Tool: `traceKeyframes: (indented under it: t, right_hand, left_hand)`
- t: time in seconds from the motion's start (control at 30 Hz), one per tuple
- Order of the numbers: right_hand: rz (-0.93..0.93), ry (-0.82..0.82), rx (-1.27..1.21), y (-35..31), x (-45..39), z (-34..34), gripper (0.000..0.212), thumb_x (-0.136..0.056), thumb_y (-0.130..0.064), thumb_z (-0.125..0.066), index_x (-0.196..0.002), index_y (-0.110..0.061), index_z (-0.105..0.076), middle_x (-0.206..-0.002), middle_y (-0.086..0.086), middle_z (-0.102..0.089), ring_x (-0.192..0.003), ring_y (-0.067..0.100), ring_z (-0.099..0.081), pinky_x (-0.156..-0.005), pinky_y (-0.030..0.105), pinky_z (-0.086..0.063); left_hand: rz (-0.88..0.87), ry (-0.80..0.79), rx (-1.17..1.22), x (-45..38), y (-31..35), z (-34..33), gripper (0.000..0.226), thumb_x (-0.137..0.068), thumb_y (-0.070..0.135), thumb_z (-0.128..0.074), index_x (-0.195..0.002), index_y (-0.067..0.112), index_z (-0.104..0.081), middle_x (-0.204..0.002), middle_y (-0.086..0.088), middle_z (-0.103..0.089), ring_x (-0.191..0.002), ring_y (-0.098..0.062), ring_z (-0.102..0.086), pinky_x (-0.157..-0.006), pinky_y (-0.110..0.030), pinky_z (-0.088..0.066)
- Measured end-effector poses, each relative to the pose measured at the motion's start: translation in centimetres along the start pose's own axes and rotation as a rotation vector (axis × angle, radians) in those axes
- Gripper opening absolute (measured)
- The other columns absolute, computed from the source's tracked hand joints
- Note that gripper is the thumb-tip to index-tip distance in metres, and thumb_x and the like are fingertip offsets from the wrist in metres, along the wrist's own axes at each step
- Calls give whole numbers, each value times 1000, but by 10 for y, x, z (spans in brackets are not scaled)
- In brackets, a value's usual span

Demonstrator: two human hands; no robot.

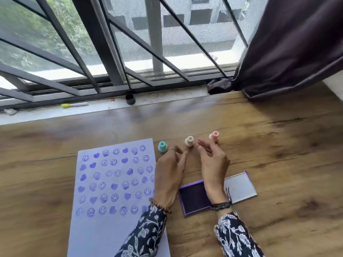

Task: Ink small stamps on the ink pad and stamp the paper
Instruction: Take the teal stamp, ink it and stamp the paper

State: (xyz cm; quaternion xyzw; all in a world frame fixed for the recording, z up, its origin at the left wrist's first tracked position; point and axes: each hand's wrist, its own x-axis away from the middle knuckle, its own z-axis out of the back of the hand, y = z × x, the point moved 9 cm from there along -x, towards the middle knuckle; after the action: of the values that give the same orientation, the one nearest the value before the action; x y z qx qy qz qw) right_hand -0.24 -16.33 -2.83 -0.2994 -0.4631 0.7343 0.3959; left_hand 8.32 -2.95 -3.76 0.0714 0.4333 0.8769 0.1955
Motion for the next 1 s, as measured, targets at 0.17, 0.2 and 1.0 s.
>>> traceKeyframes:
  t: [0.17,0.2,1.0]
  right_hand:
    - [56,-106,59,-7,28,-28,16,-80,-11,-66,-93,-18,-72,-91,-4,-73,-79,6,-66,-72,9,-48]
    - [39,-160,75,-5,28,-40,17,-80,-10,-65,-95,-15,-72,-93,-1,-74,-83,9,-67,-73,8,-46]
    - [-325,-328,-396,-22,72,-29,21,-92,-26,-50,-76,-16,-60,-72,3,-60,-62,11,-55,-50,18,-49]
  left_hand:
    - [222,152,74,6,-56,45,21,-85,26,-60,-66,30,-51,-59,8,-60,-52,-4,-58,-52,-15,-40]
    - [260,146,82,1,-63,47,10,-85,24,-59,-75,26,-57,-65,3,-63,-56,-12,-61,-55,-22,-45]
    - [324,-292,1038,36,-35,31,17,-78,9,-68,-94,14,-72,-85,-1,-76,-85,-11,-70,-71,-13,-54]
